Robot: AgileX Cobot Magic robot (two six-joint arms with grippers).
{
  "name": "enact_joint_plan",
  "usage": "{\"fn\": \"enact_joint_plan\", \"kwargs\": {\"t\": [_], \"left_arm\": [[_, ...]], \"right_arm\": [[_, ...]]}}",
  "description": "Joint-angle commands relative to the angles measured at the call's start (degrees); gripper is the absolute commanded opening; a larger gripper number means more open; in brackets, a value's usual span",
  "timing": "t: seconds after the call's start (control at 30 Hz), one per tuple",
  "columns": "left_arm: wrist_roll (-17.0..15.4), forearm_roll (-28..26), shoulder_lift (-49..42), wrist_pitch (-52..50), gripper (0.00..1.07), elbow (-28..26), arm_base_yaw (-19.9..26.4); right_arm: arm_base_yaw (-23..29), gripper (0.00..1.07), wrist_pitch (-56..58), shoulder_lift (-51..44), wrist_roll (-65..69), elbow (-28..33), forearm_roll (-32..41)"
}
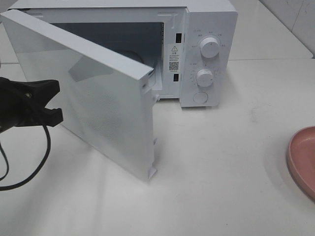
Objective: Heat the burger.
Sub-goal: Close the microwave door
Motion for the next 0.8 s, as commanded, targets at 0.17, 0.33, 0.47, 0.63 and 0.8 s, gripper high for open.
{"fn": "enact_joint_plan", "kwargs": {"t": [0.17,0.33,0.47,0.63,0.8], "left_arm": [[2.29,-9.85,3.67,0.11,0.0,-4.24,-7.51],[3.67,-15.24,5.67,0.23,0.0,-6.7,-10.54],[5.16,-17.93,7.05,1.43,0.0,-9.11,-12.26],[8.37,-22.4,9.45,6.25,0.0,-14.73,-15.3],[10.94,-27.1,12.61,8.25,0.0,-20.68,-17.7]], "right_arm": [[-0.4,0.76,-0.69,-1.49,-0.69,0.06,0.0],[-0.4,0.76,-0.69,-1.49,-0.69,0.06,0.0],[-0.4,0.76,-0.69,-1.49,-0.69,0.06,0.0],[-0.4,0.76,-0.69,-1.49,-0.69,0.06,0.0],[-0.4,0.76,-0.69,-1.49,-0.69,0.06,0.0]]}}
